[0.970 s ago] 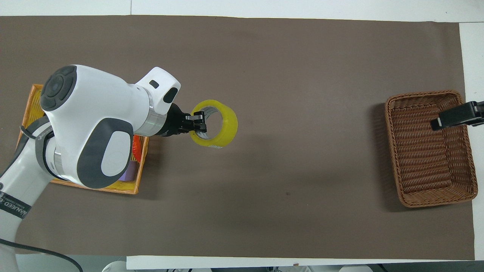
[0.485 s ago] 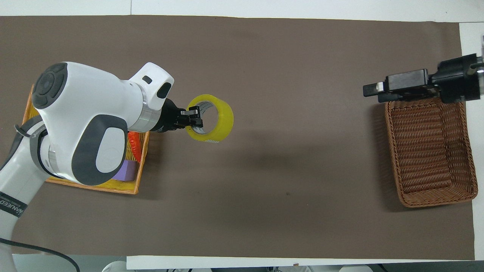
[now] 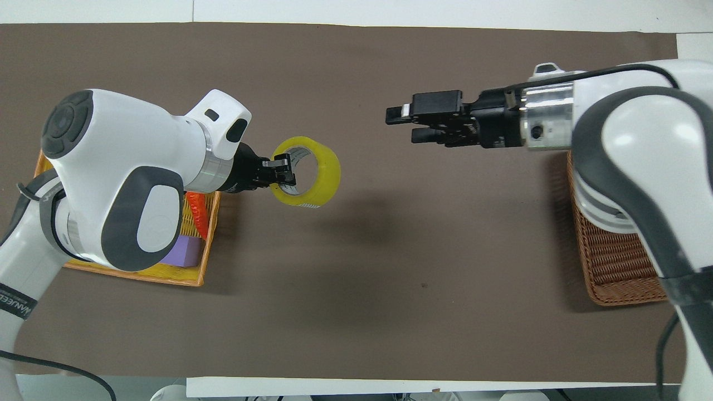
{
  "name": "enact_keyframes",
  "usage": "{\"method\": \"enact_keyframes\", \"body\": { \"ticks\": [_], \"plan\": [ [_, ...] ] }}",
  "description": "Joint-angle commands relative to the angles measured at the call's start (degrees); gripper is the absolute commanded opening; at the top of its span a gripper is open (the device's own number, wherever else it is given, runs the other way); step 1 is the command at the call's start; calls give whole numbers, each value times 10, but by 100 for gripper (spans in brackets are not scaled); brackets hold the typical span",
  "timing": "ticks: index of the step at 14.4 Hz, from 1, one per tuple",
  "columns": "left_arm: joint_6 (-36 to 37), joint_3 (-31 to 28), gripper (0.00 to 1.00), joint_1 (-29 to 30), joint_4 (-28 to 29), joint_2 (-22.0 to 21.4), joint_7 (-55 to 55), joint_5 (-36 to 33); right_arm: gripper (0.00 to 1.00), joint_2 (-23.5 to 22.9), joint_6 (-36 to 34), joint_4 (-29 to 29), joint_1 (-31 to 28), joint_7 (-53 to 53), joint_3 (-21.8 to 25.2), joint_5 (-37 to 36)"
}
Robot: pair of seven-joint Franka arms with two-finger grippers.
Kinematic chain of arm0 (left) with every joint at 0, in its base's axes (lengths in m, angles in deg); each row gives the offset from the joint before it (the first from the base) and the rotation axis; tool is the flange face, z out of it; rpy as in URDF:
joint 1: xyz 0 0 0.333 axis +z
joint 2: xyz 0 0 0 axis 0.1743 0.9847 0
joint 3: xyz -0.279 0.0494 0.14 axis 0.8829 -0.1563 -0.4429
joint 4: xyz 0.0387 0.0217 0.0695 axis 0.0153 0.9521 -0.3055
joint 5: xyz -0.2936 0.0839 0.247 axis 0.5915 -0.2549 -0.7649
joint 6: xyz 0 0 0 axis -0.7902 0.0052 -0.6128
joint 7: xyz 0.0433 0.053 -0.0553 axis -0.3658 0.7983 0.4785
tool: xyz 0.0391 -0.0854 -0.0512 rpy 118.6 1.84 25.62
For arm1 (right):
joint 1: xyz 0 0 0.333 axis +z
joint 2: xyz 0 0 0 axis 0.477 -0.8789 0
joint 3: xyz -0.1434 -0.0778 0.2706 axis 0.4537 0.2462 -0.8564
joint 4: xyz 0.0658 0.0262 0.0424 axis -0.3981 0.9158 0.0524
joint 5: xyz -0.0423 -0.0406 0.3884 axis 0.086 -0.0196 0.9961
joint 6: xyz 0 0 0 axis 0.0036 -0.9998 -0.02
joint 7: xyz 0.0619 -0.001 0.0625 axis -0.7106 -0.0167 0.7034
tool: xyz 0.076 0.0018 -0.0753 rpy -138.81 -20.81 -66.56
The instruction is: Move tape to another basket
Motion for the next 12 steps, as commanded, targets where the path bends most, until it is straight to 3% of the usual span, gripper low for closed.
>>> {"method": "enact_keyframes", "body": {
  "ticks": [1,5,12],
  "plan": [
    [-6,-1,2,-5,-10,3,3,9,99,-20,19,10,23,30,3,37],
    [-7,0,2,-6,-13,4,2,9,99,-26,63,29,70,27,3,40],
    [-6,0,2,-5,-6,1,-2,8,99,-25,56,42,81,19,3,44]
  ]
}}
